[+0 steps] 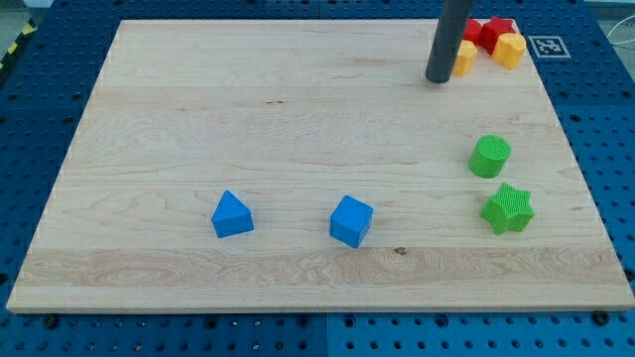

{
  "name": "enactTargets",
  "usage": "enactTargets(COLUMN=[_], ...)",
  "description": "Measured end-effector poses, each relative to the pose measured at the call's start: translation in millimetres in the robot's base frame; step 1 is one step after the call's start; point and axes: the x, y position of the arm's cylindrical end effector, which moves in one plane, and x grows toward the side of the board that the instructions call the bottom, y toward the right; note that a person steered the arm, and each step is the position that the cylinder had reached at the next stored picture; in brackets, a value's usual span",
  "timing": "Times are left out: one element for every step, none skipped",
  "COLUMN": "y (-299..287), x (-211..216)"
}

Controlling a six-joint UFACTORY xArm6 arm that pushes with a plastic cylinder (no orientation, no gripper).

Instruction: Move your green circle a bit up

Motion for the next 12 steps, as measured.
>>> enactTargets(y=[20, 28, 28, 28, 28, 35, 76, 138, 157, 155, 131, 78], x=[0, -17, -37, -41, -23, 6, 27, 48, 107, 160, 201, 195])
